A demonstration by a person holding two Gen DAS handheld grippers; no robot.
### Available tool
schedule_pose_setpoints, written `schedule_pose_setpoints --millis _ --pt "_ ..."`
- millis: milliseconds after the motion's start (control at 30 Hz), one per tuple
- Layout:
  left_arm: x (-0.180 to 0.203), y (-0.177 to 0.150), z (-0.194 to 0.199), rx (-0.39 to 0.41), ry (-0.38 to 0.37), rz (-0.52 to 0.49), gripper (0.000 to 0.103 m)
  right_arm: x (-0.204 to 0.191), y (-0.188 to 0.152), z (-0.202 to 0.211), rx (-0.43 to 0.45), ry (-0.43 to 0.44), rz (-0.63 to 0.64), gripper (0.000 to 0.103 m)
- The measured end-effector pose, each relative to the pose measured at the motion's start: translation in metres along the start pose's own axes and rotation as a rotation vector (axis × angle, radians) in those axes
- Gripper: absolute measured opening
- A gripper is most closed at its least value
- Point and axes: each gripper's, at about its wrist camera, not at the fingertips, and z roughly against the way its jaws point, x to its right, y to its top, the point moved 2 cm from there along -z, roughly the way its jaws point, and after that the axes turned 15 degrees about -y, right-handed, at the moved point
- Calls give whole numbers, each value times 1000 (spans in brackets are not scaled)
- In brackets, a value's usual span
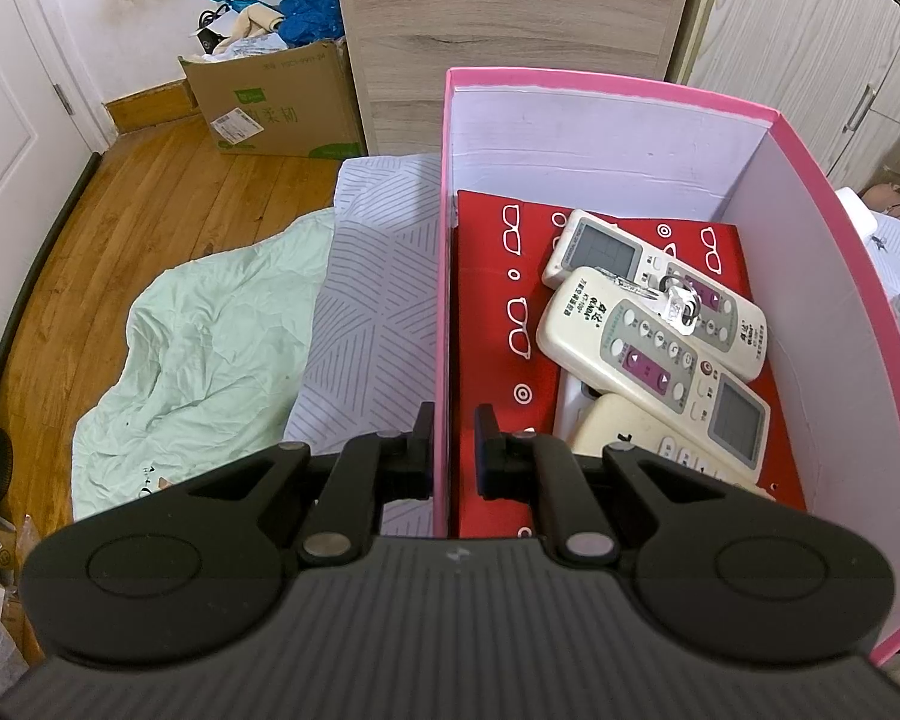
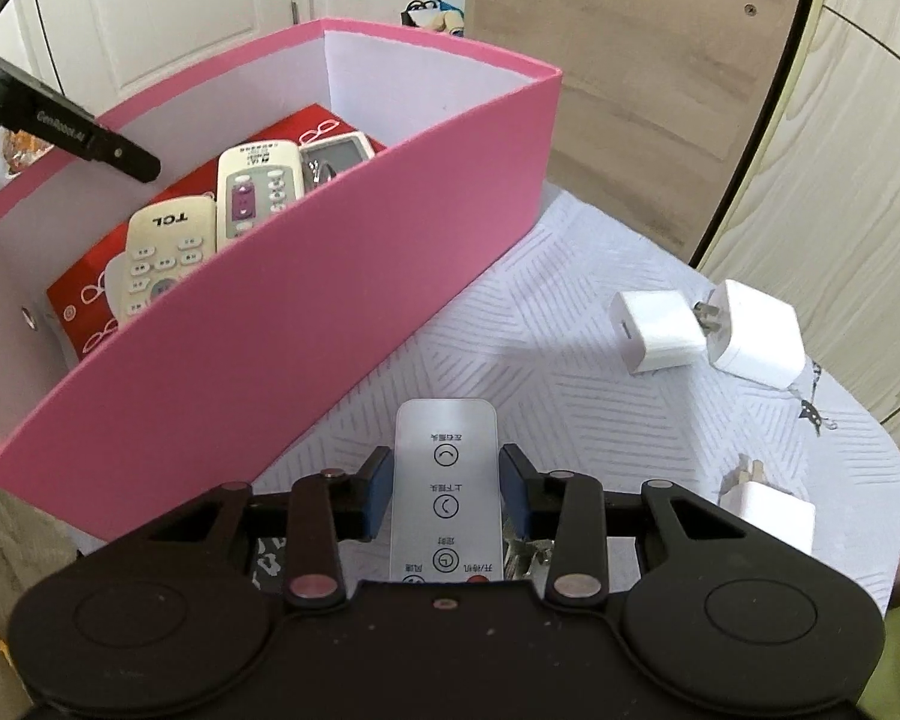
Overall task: Organize rigid objects
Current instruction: 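Carry the white remote over the pink box with the right tool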
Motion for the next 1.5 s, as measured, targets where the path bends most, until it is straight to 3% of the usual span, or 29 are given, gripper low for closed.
schedule_pose_setpoints --millis 467,833,1000,1200,1333,1500 --pt "-1 -1 2 15 -9 10 9 14 22 39 89 -44 -59 43" --pt "2 0 2 16 -9 12 9 17 54 83 231 -89 -126 43" --pt "1 -1 3 12 -7 8 9 13 71 94 270 -34 -201 43" --pt "0 -1 2 1 -7 -5 9 -11 91 83 216 120 -242 43" --pt "0 0 1 -3 -7 0 9 -32 102 56 116 228 -275 43" --pt "-3 1 3 0 -27 20 9 -56 107 15 -33 300 -346 43"
